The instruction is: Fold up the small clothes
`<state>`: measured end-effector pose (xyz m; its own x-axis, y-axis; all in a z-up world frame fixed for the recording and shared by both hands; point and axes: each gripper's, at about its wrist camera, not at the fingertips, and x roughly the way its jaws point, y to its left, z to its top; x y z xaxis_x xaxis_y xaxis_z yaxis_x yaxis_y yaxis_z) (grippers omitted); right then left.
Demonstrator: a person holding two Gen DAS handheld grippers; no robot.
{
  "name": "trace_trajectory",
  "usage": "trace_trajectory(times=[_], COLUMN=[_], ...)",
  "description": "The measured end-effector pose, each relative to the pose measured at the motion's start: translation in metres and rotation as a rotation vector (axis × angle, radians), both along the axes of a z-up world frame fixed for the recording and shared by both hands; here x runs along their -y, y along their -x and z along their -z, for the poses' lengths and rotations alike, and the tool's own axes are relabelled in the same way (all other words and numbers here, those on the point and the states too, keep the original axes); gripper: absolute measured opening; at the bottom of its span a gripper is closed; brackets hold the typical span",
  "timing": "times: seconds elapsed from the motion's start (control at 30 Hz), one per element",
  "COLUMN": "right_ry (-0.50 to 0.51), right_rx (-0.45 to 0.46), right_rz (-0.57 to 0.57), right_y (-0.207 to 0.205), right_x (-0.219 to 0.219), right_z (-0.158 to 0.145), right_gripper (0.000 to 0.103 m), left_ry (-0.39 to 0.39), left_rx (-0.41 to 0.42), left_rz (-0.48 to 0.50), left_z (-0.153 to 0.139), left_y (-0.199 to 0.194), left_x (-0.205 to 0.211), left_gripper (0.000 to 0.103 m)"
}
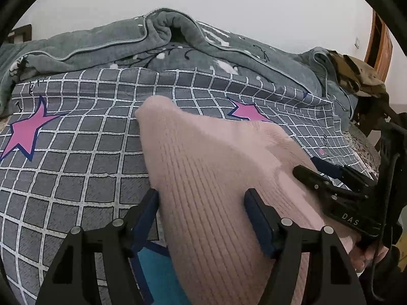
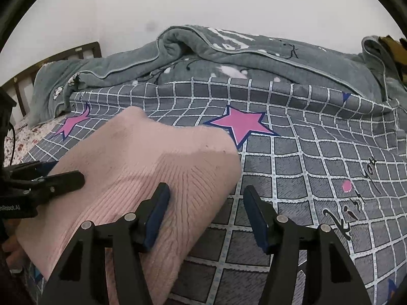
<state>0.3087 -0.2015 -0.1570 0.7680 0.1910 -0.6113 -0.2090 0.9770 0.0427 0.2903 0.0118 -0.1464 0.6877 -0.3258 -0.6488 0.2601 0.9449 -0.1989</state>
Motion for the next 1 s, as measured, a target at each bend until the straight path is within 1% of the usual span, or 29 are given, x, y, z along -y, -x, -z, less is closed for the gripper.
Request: trace_trajectory(times=[0.13, 0.3, 0.5, 0.73, 0.87, 1.0], right_ry=[0.006, 0.007, -0.020, 0.003, -0.024, -0.057], right_rx=[0.013, 0.016, 0.004, 0.016, 0.007, 0.001], right_rz=[0.011, 0.013, 0.013, 0.019, 0.012, 0.015], right_y=[0.001, 0.002, 0.001, 0.002, 0.003, 0.003], right_x=[0.000, 0.000, 0.003, 0.001, 0.002, 0.007], right_z=[0.001, 0.001, 0.002, 0.001, 0.000, 0.000], right_gripper=[0.064, 0.064, 0.066, 0.066, 0.066, 0.068], left_ry=[-0.012, -0.027, -0.013, -0.012, 0.031, 0.014], left_rx=[0.017, 0.038, 0.032, 0.032, 0.013, 0.032], left_rz=[-0.006, -0.003, -0.010, -0.013, -0.017, -0.026], left_z=[0.000, -0.001, 0.001, 0.001, -0.001, -0.003], left_y=[0.003, 0.004, 0.003, 0.004, 0.003, 0.007], left_x=[0.001, 0.001, -0.001, -0.001, -0.007, -0.009], left_gripper=[0.070, 0.070, 0.073, 0.073, 0.073, 0.073])
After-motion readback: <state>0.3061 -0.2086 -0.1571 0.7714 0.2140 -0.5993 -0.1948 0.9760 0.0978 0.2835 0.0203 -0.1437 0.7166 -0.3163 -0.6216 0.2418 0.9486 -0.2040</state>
